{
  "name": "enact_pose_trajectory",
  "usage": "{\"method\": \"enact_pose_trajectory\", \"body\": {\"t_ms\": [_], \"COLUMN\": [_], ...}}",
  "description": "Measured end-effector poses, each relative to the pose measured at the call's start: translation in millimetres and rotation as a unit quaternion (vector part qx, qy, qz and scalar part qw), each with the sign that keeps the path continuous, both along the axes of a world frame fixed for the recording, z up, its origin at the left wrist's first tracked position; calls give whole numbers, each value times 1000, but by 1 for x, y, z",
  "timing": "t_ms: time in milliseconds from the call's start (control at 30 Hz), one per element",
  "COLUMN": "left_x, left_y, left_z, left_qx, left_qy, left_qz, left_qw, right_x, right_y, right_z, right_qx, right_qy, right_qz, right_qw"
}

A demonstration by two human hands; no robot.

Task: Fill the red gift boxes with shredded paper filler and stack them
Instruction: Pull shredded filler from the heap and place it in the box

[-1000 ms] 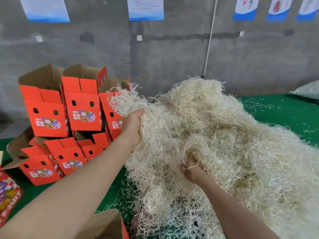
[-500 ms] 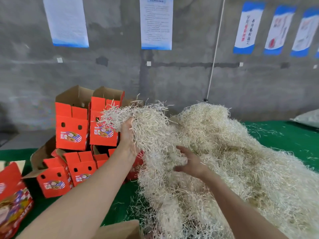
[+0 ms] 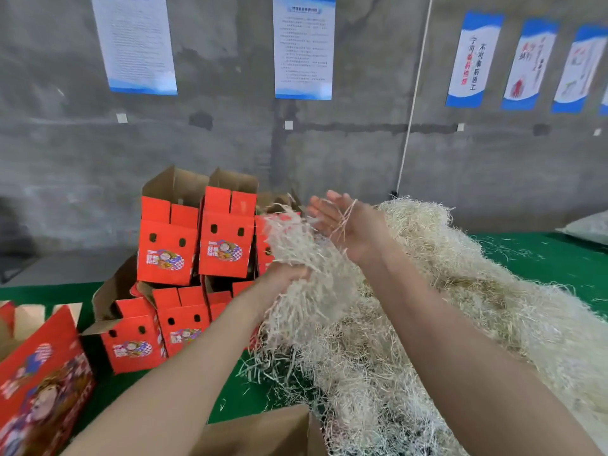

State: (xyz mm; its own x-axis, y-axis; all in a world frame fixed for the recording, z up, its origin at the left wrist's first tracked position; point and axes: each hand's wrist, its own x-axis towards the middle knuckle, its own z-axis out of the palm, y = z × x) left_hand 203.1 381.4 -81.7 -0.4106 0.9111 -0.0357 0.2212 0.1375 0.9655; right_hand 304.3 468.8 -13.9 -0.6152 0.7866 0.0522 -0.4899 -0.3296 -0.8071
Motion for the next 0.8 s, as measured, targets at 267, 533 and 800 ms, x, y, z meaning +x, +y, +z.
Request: {"method": "enact_pose_trajectory", "body": {"t_ms": [267,533,800], "left_x": [27,-16,-16], "left_y": [13,-49,-135], "left_z": [-7,4,-74], "left_qx": [15,21,-13], "left_qy": [-103,-83,-120], "left_qz": [19,108,183], "left_qw": [994,990,976], "right_x": [14,50,3], "right_y": [6,-4,-102], "right_z": [-26,-70,-151], "right_qx": [117,264,280], "right_qy": [-108,-182,-361], "right_qz": [-90,236,193], "right_qw": [983,917,868]}}
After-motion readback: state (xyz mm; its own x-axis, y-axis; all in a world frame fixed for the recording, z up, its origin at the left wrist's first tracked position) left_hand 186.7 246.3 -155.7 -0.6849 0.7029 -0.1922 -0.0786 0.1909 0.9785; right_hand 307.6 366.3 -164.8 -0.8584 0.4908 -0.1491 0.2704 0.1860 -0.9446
